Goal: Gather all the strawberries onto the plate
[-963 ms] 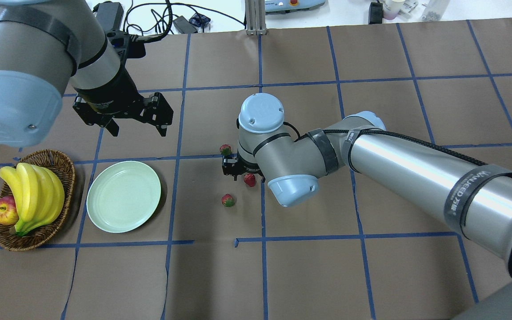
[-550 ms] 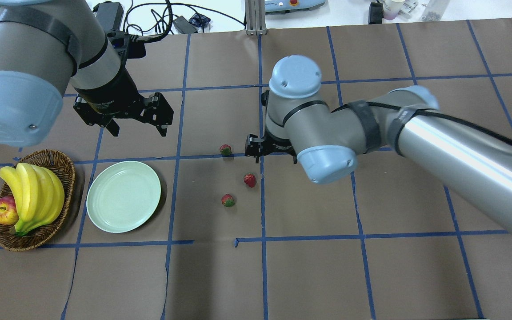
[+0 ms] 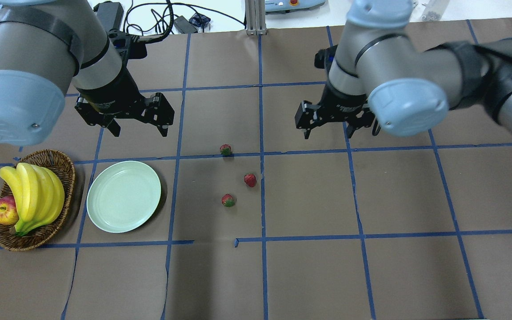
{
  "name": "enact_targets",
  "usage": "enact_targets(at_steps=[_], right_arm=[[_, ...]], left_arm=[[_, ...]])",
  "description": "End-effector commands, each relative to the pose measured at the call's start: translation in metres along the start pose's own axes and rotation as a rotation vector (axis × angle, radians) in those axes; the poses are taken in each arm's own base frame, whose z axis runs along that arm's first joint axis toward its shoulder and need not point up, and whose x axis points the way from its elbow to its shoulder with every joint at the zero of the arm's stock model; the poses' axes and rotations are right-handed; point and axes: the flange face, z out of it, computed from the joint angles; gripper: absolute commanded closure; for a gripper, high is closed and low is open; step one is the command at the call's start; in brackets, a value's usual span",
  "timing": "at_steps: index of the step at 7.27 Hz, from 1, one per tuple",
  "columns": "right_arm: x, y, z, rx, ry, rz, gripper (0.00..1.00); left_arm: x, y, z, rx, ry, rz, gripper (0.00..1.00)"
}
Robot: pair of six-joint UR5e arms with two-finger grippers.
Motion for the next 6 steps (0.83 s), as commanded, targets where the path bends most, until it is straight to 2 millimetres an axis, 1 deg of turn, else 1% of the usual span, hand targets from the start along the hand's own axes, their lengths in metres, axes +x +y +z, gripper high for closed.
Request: enact_targets(at_steps=[1,2,3,4,5,6], right_arm=[[0.008,0.001,-0.037,0.025,0.013,0.02,0.0],[0.01,0.006,-0.044,0.038,0.036,0.056,0.0],[0.009,0.004,-0.045,0.065,0.042,0.087,0.0],[0.012,-0.005,-0.048,0.147,0.102,0.09,0.0],[0.013,-0.009,-0.045,0.186,0.112,0.09,0.0],[0.014,-0.005,-0.043,0.183,0.114,0.09,0.0]], left_arm=[[0.001,-0.001,0.001,-0.001,0.001,0.0,0.0],[0.001,-0.002,0.001,0.005,0.001,0.0,0.0],[0.002,-0.009,0.009,0.002,0.001,-0.002,0.0],[0.017,-0.014,0.019,0.022,0.004,-0.013,0.0],[0.036,-0.02,0.041,0.062,0.009,-0.05,0.0],[0.045,-0.029,0.07,0.101,0.017,-0.081,0.0]])
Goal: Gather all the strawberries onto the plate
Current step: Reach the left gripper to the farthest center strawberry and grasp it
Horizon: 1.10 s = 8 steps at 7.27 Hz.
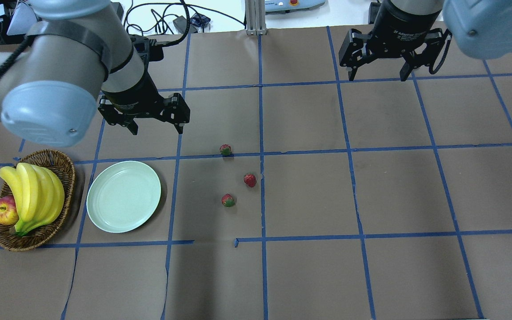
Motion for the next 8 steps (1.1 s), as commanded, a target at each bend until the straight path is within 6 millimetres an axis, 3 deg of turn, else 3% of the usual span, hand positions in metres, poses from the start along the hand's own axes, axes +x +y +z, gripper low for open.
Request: enact_targets(at_steps=[1,3,4,7,8], right_arm=[[0.0,0.001,0.003,0.02,0.012,0.003,0.0],[-0.003,0.003,0.004,0.014,0.0,0.003,0.0],[-0.001,0.003,0.004,0.013,0.0,0.006,0.0],[-0.004,0.005,0.009,0.003,0.001,0.0,0.0],[-0.004,0.006,0.009,0.003,0.001,0.0,0.0]], left_arm=[[0.02,-0.012,0.06,0.057,0.012,-0.048,0.0],[0.025,-0.025,0.112,0.058,0.017,-0.086,0.03],[0.039,-0.033,0.139,0.068,0.035,-0.085,0.04],[0.069,-0.06,0.197,0.13,0.052,-0.093,0.08],[0.083,-0.069,0.208,0.127,0.047,-0.072,0.09]])
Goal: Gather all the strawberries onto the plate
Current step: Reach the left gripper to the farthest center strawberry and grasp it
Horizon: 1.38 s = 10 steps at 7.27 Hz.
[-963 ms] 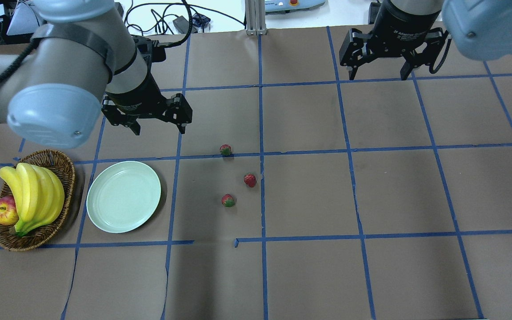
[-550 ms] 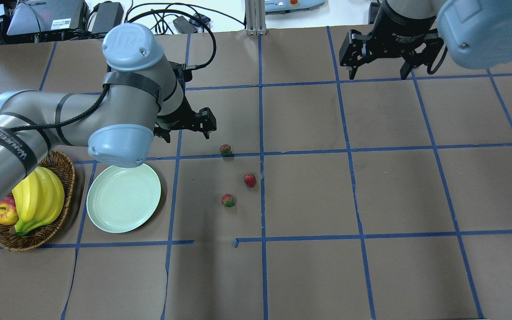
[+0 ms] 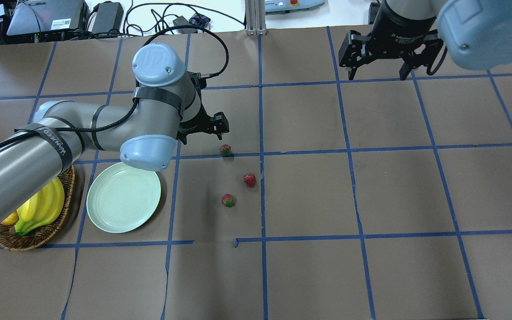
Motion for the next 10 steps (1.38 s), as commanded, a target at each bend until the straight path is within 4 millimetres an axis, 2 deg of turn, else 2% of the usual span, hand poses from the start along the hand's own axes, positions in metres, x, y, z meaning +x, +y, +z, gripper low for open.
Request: enact_targets(at_steps=[1,4,5,6,7,10], right_arm=[[0.0,0.001,0.001,-0.003,-0.001,-0.001,0.0],[-0.001,0.001,0.001,-0.004,-0.004,-0.001,0.0],[-0.001,0.001,0.001,-0.004,-0.004,-0.001,0.0],[-0.001,0.001,0.001,-0.004,-0.004,-0.001,0.0],[-0.001,0.001,0.001,-0.004,-0.004,-0.001,0.0],[-0.001,0.001,0.001,-0.002,-0.004,-0.001,0.0]], left_arm=[[0.021,0.0,0.036,-0.028,-0.007,0.045,0.15],[0.02,0.014,0.053,-0.116,-0.039,0.085,0.35],[0.019,0.016,0.036,-0.114,-0.063,0.097,0.36],[0.018,0.017,0.033,-0.127,-0.083,0.103,0.42],[0.018,0.017,0.033,-0.124,-0.083,0.098,0.46],[0.018,0.015,0.04,-0.126,-0.08,0.098,0.46]])
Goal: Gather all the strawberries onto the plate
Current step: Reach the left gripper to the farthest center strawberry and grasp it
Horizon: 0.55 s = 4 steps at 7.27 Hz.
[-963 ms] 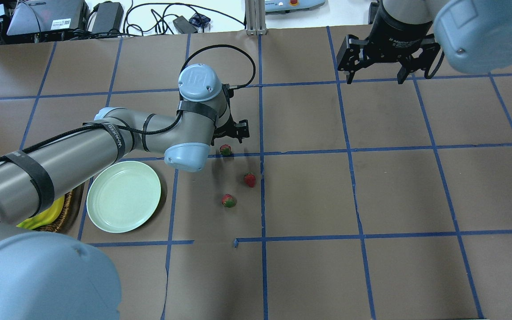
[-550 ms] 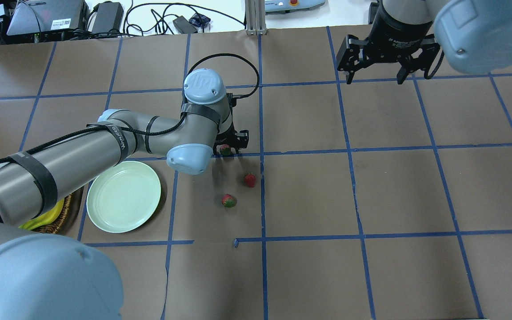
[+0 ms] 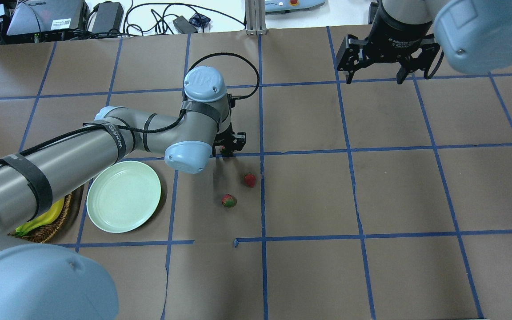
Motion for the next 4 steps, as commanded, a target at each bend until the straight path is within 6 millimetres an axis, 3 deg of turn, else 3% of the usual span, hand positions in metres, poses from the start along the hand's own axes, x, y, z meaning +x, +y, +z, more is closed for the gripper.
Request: enact_targets(at_steps=[1,2,3,4], right_arm=[[0.0003,0.0,0.0001,-0.001,0.0,-0.001,0.0],[0.0003,0.0,0.0001,-0.001,0.0,-0.001,0.0],[0.0004,0.0,0.0001,-0.001,0.002,0.001,0.0],[-0.0004,0.0003,0.0001,-0.001,0.002,-0.001,0.0]], left_arm=[[0.0021,-0.0041,0.0043,0.008,0.01,0.001,0.47],[0.0015,-0.0045,0.0052,0.006,0.011,0.002,0.58],[0.0026,-0.004,0.0043,0.007,0.014,0.004,0.97],[0.0028,-0.0039,0.0043,0.007,0.015,0.02,1.0]])
